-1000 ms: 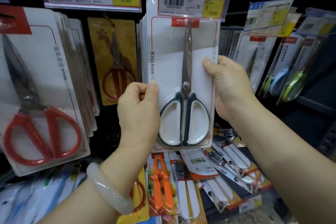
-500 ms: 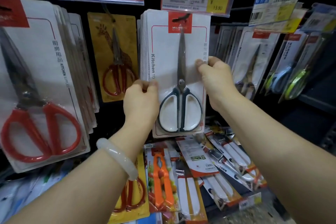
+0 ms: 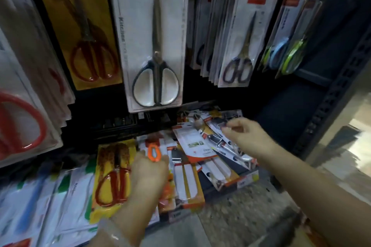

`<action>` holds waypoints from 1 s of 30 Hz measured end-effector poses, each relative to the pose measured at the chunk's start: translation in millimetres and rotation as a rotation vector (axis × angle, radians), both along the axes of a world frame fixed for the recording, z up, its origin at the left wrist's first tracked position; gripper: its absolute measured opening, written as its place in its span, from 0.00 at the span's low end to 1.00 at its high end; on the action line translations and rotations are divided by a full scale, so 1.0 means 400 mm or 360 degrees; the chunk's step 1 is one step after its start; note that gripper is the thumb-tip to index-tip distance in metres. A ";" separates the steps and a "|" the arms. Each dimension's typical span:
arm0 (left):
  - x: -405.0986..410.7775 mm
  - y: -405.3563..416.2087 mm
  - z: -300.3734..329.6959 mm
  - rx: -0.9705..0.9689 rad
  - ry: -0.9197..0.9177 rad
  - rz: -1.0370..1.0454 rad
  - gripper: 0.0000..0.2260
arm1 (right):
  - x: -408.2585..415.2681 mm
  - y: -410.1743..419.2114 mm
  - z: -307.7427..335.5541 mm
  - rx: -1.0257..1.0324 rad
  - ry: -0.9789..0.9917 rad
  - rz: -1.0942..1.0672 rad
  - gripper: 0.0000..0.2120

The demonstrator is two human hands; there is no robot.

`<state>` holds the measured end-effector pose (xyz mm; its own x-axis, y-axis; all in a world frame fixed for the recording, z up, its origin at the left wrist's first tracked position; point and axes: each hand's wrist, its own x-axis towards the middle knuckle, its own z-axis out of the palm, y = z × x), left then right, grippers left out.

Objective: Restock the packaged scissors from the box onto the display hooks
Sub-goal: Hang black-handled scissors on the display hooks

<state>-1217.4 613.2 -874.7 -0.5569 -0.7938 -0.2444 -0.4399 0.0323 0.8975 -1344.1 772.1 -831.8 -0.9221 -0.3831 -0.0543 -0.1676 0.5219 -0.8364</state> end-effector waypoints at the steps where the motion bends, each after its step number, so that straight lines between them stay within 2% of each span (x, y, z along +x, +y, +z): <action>1: 0.002 0.043 -0.033 0.0027 -0.0095 -0.0134 0.21 | 0.000 0.046 -0.044 0.0083 -0.0068 0.0019 0.12; 3: -0.004 0.125 -0.074 0.0066 -0.0249 -0.0380 0.21 | 0.004 0.130 -0.111 0.0142 -0.0126 0.0018 0.05; 4: -0.008 0.166 -0.084 0.0067 -0.0310 -0.0517 0.19 | 0.011 0.165 -0.137 0.0161 -0.0146 0.0034 0.06; 6: -0.021 0.244 -0.097 0.0048 -0.0415 -0.0784 0.07 | 0.031 0.219 -0.180 0.0267 -0.0117 0.0114 0.10; 7: -0.030 0.281 -0.101 0.0060 -0.0460 -0.0870 0.04 | 0.041 0.245 -0.197 0.0326 -0.0095 0.0127 0.12; 10: -0.041 0.374 -0.100 0.0136 -0.0479 -0.1027 0.10 | 0.062 0.323 -0.227 0.0440 -0.0143 0.0140 0.15; 12: -0.045 0.421 -0.094 0.0109 -0.0499 -0.1137 0.14 | 0.070 0.378 -0.230 0.0519 -0.0180 0.0204 0.10; 15: -0.041 0.472 -0.121 0.0081 -0.0471 -0.1208 0.17 | 0.098 0.467 -0.226 0.0532 -0.0199 0.0184 0.07; 18: -0.031 0.524 -0.164 0.0105 -0.0483 -0.1250 0.17 | 0.136 0.556 -0.249 0.0638 -0.0361 0.0203 0.05; 23: -0.006 0.557 -0.202 0.0112 -0.0474 -0.1263 0.15 | 0.198 0.633 -0.318 0.0705 -0.0603 0.0258 0.12; 30: 0.026 0.558 -0.227 0.0088 -0.0532 -0.1331 0.15 | 0.252 0.611 -0.372 0.0868 -0.0809 0.0411 0.21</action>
